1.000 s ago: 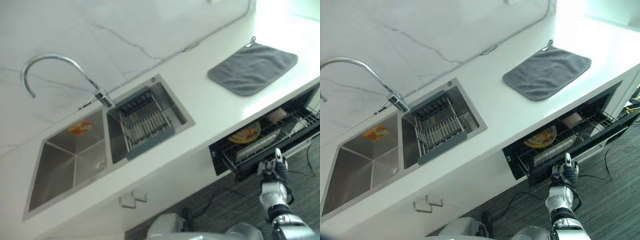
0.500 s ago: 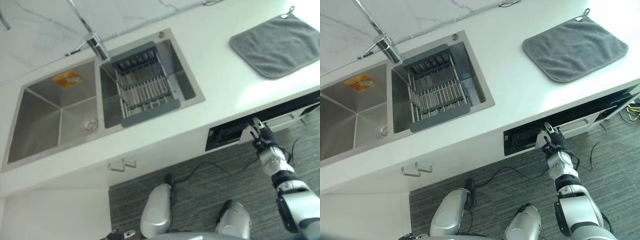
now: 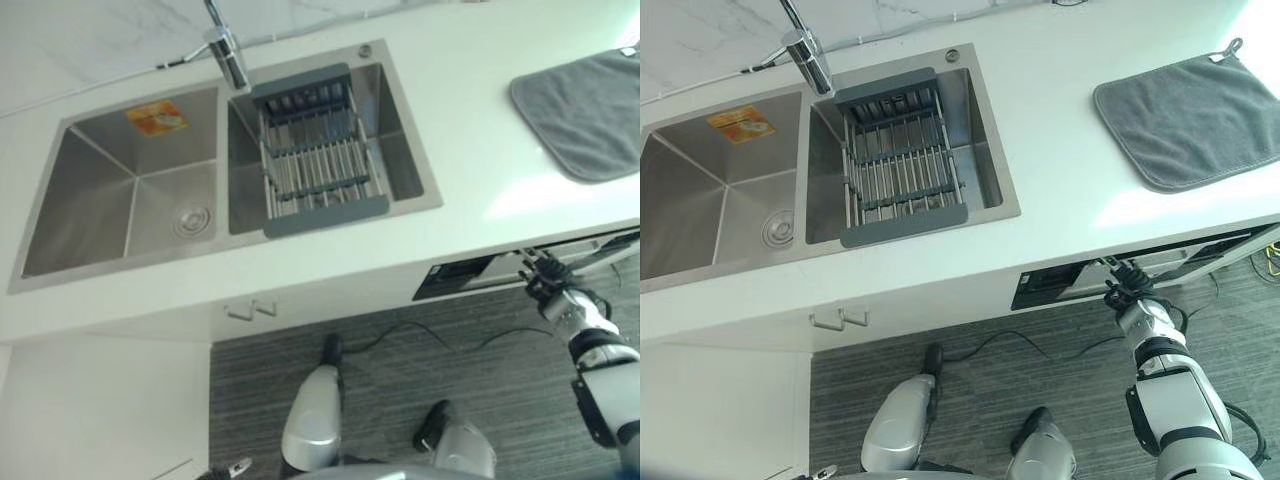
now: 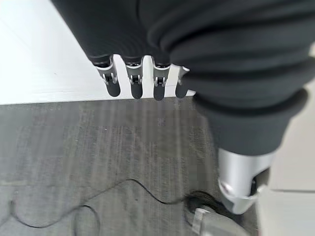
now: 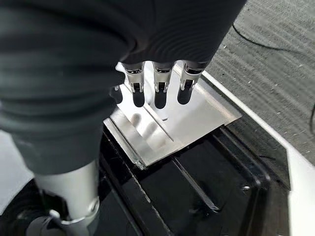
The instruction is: Place the dishes in the dishwasher.
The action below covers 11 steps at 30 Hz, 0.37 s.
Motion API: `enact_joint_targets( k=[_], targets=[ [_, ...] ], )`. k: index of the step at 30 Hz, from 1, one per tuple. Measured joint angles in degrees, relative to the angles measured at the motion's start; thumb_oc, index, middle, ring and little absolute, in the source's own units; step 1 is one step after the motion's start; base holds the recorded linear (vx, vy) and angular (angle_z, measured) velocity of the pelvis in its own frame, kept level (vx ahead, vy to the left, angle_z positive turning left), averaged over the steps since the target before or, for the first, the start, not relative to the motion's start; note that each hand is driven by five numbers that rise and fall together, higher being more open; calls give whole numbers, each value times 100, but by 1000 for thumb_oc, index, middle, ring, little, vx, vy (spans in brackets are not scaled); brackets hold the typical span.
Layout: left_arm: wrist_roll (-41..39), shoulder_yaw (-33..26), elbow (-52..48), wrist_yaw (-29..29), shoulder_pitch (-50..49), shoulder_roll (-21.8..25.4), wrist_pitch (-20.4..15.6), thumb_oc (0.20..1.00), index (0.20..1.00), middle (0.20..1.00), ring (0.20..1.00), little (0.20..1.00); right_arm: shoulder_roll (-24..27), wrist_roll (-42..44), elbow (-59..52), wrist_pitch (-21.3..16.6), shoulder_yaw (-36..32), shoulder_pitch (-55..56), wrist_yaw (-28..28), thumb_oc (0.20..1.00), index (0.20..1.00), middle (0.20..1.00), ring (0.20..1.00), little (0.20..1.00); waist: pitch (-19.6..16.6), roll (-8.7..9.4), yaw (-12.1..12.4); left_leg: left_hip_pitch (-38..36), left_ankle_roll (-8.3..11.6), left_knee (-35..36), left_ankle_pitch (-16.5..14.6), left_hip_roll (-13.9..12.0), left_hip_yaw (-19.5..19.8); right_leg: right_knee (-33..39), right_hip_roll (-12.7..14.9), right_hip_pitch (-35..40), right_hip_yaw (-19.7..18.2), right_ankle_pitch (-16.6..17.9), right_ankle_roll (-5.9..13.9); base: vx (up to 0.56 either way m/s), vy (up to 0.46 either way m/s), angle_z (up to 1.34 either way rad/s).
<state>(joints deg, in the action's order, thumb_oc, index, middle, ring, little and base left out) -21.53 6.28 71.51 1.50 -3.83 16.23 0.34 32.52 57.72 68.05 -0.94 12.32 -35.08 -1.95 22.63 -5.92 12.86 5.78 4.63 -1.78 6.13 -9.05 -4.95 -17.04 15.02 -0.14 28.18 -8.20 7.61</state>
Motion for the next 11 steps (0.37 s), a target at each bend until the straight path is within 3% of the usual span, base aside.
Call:
enact_joint_targets(
  k=[2,4,6,7,9,11],
  targets=[
    [-150,16,-162,524,3,-127,-59,1000,1000,1000,1000,1000,-404,-102,-319,-198,-223,513,-88,1000,1000,1000,1000,1000,-261,57,-26,-85,-3,138,3,20,-41,251,-39,115,20,71,-4,-25,124,0],
    [-742,49,-183,1005,10,-231,-52,1000,1000,1000,1000,1000,-1168,-240,-738,-356,-200,1185,-304,1000,1000,1000,1000,1000,-667,162,-182,-209,-18,258,15,50,-222,550,-82,298,46,225,125,-80,90,-2],
    [-787,139,-402,1021,183,-293,30,1000,1000,1000,1000,1000,-1597,-491,-1414,-822,-167,2151,-537,1000,1000,1000,1000,1000,-800,253,-358,-343,-38,317,45,17,-465,778,-93,419,67,309,123,-157,79,-17],
    [-929,295,-661,1182,234,-397,31,1000,1000,1000,1000,1000,-1860,-664,-1267,-843,7,3749,-646,1000,1000,1000,1000,1000,-1226,512,-780,-522,-56,429,53,26,-900,1198,-182,651,-37,491,156,-114,21,-53],
    [-940,431,-604,1181,217,-191,295,1000,1000,1000,1000,1000,-1864,-693,-935,-1055,-353,4164,-646,1000,1000,1000,1000,1000,-1386,596,-1030,-679,-56,556,51,-27,-1091,1369,-278,677,-203,563,144,-96,4,-56],
    [-999,513,-535,1386,371,-118,401,1000,1000,1000,1000,1000,-1477,-648,-635,-1170,-669,4175,-505,1000,1000,1000,1000,1000,-1450,599,-1233,-771,-25,673,62,-157,-1295,1511,-421,575,-488,662,44,-129,-8,-74]
  ],
)
